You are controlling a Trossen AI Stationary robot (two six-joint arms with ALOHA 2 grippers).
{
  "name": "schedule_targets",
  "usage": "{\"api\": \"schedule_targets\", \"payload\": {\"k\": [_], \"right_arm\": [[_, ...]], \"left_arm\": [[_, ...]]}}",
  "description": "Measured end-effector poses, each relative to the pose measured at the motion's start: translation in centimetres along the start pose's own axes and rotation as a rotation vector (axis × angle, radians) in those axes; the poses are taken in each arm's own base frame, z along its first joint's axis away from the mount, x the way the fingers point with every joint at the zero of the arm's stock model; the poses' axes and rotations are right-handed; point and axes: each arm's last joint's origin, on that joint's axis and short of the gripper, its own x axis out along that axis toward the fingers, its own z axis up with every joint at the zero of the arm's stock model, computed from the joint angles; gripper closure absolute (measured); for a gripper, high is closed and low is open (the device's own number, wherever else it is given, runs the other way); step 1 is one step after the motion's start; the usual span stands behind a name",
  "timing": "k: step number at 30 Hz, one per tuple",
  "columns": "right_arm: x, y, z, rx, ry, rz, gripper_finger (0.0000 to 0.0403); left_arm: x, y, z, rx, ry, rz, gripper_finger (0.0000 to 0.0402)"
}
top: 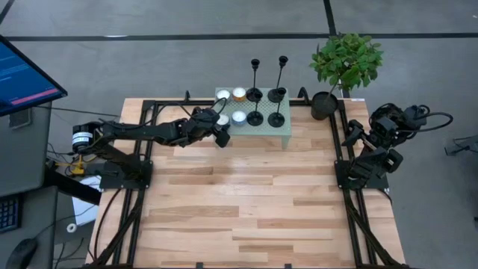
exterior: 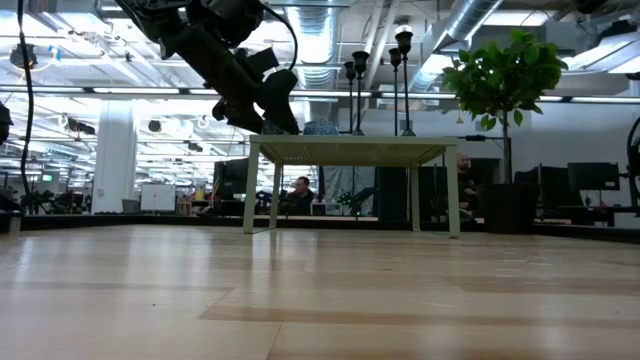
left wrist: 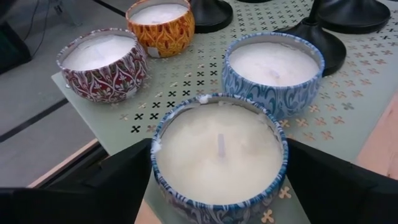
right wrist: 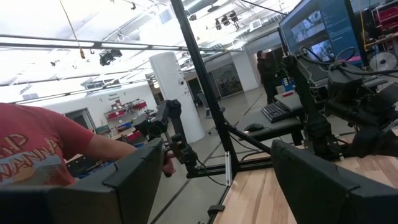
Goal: Pick & Place candle stick holders
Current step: Put the blue scented candle on the shelf
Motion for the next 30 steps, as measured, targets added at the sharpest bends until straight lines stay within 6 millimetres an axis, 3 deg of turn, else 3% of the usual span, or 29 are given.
{"api": "schedule_targets", "payload": {"k": [30], "right_arm": [[0.0, 0.02, 0.09, 0.008, -0.008, 0.001, 0.0117]], "left_arm": [[0.0, -0.16, 0.44, 0.091, -0.041, -0.033, 0.0048]]}}
